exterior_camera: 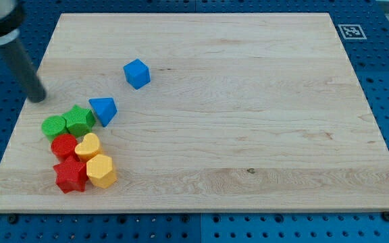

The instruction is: Separate green blocks from group of blocks

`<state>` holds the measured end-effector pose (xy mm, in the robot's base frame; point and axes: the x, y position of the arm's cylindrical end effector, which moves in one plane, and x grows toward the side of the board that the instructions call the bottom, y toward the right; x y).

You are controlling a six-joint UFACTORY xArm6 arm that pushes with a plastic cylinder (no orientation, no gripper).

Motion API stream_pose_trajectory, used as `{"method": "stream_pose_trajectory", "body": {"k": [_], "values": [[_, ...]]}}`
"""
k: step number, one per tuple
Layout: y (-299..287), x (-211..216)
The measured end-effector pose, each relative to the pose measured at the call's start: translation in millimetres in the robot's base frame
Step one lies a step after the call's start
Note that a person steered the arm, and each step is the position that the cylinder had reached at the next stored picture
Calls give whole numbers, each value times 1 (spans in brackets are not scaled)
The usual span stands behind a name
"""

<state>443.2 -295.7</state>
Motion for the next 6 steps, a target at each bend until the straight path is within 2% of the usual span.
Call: {"method": "stream_pose_trajectory", "body": {"k": [1, 2, 3, 5, 6], "values": [[-9, 54], [16, 78], [60, 72], [153, 13], [164, 15]]}}
